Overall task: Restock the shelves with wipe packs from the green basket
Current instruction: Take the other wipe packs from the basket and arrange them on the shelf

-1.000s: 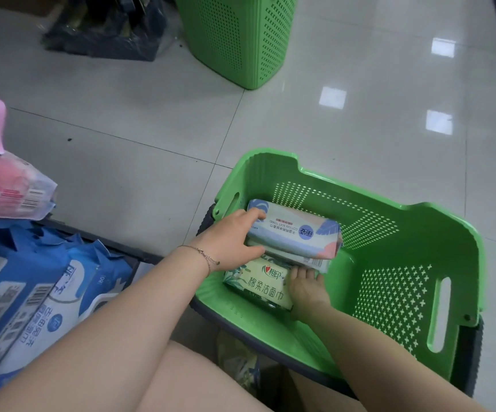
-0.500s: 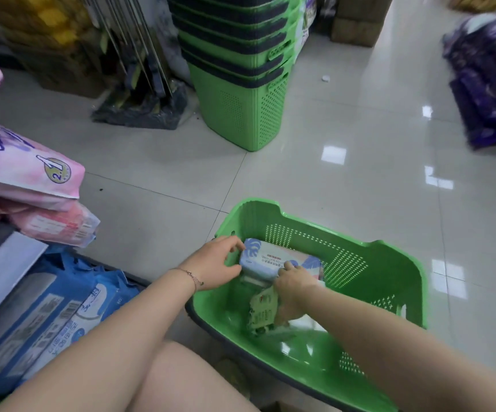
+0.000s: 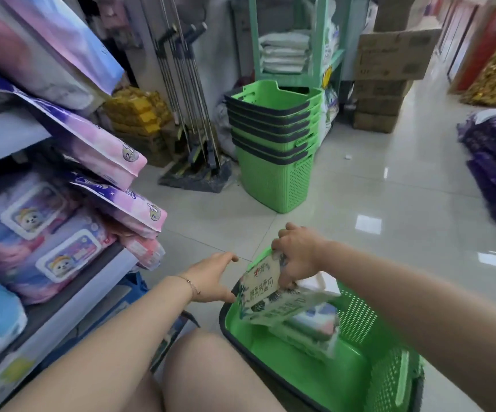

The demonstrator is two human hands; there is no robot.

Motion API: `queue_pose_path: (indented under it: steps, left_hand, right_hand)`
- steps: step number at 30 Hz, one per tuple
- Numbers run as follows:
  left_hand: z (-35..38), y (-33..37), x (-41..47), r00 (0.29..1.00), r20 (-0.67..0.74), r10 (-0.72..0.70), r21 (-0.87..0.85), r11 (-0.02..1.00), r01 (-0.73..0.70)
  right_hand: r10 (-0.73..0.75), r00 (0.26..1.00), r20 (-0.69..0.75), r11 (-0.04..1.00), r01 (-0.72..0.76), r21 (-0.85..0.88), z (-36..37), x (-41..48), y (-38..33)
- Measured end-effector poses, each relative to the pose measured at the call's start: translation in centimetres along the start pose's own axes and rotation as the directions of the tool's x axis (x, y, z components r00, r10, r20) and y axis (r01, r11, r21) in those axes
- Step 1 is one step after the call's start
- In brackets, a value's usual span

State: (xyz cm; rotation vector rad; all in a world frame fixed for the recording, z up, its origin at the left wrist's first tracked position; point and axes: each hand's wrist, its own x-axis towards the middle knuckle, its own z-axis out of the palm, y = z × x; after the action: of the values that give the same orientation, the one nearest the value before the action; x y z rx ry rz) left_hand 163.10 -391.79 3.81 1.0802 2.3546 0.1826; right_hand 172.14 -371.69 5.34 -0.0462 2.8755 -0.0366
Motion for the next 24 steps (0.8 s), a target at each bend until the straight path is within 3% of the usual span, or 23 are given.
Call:
queue_pose_path:
  steps: [6,10,18,21,24]
  left_hand:
    - [-3.5,-1.5,-4.2,0.989,-0.144,-0.026,0.017,0.999,0.029]
    - [-6.9,-2.2,-7.3,0.952,-0.304,0.049,0.010,0.999,-0.048]
    - [-14.5,-3.0,-15.7,0.685,-0.722,0.093,0.105,0.994,-0.024]
    - [-17.2,-3.6,-19.4,0.601,-0.789,0.127,0.262,0.955,0.142]
    - [-19.6,-3.9,-23.5,0.533,-0.822,0.199,0.412,0.855,0.316]
  right_hand:
    - [-0.171,0.966,-0.194,0.974,0.137,-0.179,-9.2,-2.8,-3.1]
    - [-0.326,0.878,-0.351,0.927,0.225,-0.299,-15.1,-4.0,-5.3]
    - [-0.506,0.628,-0.591,0.863,0.378,-0.336,-24.3,-5.0,-9.1]
    - [-0.543,0.567,-0.619,0.840,0.385,-0.384,-26.6,-4.7,-10.2]
    - [-0.570,0.558,-0.603,0.819,0.325,-0.473,-28.6,-4.3,-10.9]
